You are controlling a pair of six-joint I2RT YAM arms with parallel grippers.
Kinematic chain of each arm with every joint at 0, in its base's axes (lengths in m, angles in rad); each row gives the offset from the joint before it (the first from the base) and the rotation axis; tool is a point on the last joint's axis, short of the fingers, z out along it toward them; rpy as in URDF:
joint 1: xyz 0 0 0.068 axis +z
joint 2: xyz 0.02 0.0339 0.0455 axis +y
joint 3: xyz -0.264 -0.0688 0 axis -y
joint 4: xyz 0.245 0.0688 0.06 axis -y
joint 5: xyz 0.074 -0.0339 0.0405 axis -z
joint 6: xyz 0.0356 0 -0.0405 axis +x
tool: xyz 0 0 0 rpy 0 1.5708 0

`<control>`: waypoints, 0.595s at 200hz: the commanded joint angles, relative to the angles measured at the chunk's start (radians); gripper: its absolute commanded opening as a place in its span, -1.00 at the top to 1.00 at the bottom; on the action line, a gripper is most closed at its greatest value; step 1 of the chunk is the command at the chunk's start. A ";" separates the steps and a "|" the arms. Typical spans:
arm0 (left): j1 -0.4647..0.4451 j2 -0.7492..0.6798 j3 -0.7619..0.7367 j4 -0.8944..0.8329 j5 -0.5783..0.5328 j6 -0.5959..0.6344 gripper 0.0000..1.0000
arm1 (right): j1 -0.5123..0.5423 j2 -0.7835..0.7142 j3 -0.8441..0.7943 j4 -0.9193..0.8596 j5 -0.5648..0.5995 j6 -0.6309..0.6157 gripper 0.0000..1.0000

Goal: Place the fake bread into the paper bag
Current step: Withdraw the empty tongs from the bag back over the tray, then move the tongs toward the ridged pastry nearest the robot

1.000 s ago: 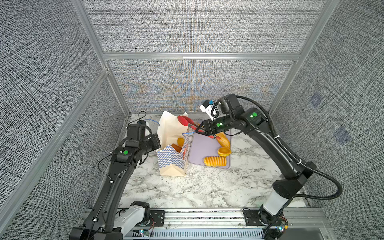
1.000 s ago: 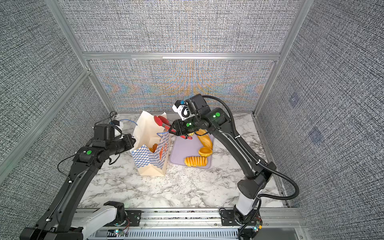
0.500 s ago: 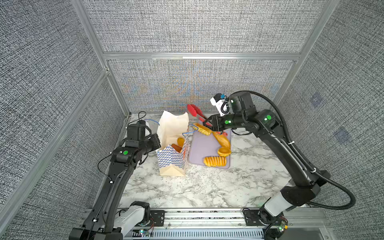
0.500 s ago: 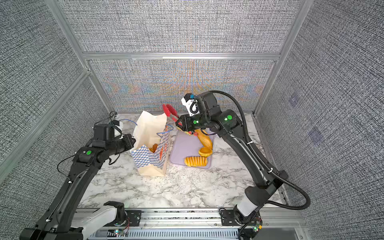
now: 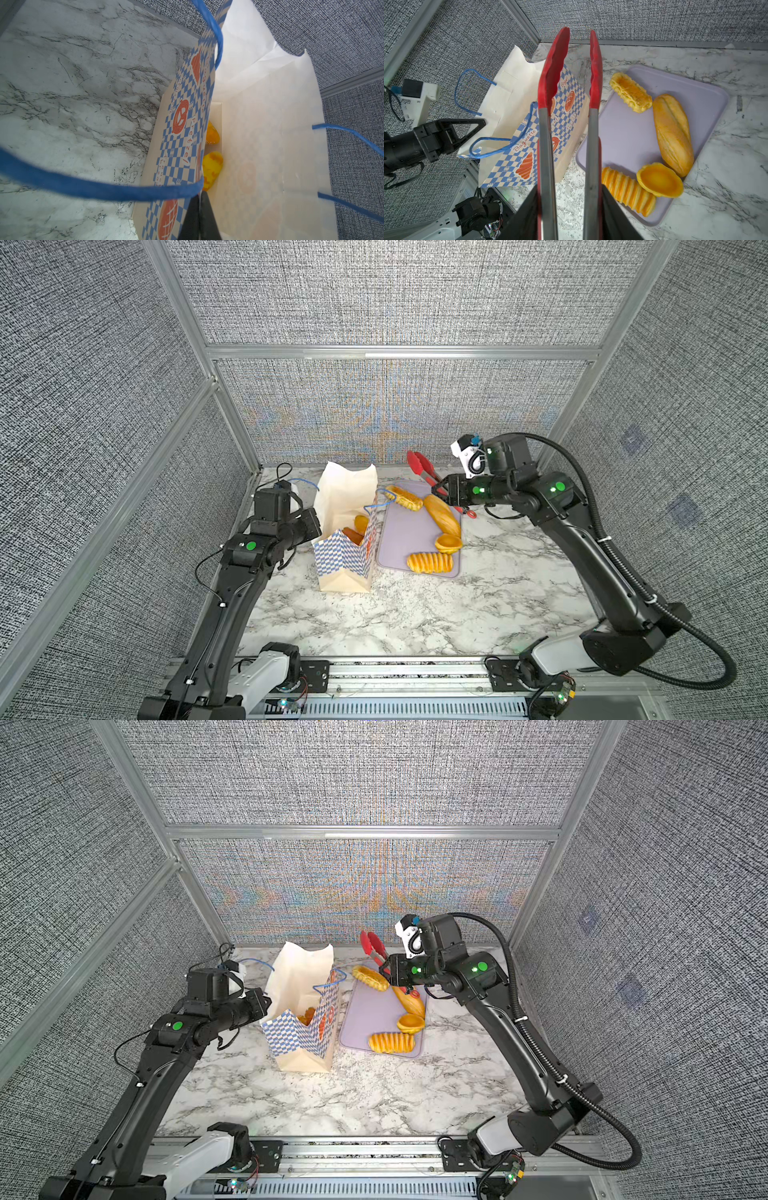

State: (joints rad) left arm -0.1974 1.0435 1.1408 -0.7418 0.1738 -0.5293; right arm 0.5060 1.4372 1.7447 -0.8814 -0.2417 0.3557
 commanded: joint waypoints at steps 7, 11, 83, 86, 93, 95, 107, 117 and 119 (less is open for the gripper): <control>0.001 -0.005 0.000 0.002 -0.013 0.012 0.99 | -0.027 -0.041 -0.078 0.036 -0.011 0.010 0.11; 0.001 -0.005 0.000 0.003 -0.013 0.012 0.99 | -0.034 -0.050 -0.092 0.037 -0.011 0.011 0.11; 0.001 -0.008 -0.004 0.010 -0.008 0.017 0.95 | -0.121 -0.170 -0.381 0.093 -0.069 0.080 0.13; 0.001 -0.009 -0.004 0.010 -0.007 0.017 0.95 | -0.125 -0.174 -0.391 0.095 -0.073 0.084 0.13; 0.001 -0.008 -0.006 0.010 -0.007 0.017 0.95 | -0.135 -0.183 -0.413 0.100 -0.082 0.090 0.13; 0.001 -0.008 -0.006 0.011 -0.007 0.017 0.95 | -0.137 -0.185 -0.419 0.100 -0.085 0.092 0.13; 0.000 -0.008 -0.007 0.012 -0.006 0.017 0.95 | -0.151 -0.200 -0.451 0.103 -0.098 0.102 0.14; 0.000 -0.008 -0.009 0.013 -0.005 0.017 0.95 | -0.163 -0.210 -0.475 0.106 -0.110 0.112 0.14; 0.000 -0.008 -0.009 0.013 -0.006 0.017 0.95 | -0.166 -0.212 -0.480 0.107 -0.113 0.114 0.14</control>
State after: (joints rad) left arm -0.1974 1.0382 1.1362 -0.7414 0.1665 -0.5228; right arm 0.3584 1.2469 1.3010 -0.8200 -0.3069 0.4377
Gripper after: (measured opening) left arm 0.048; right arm 0.433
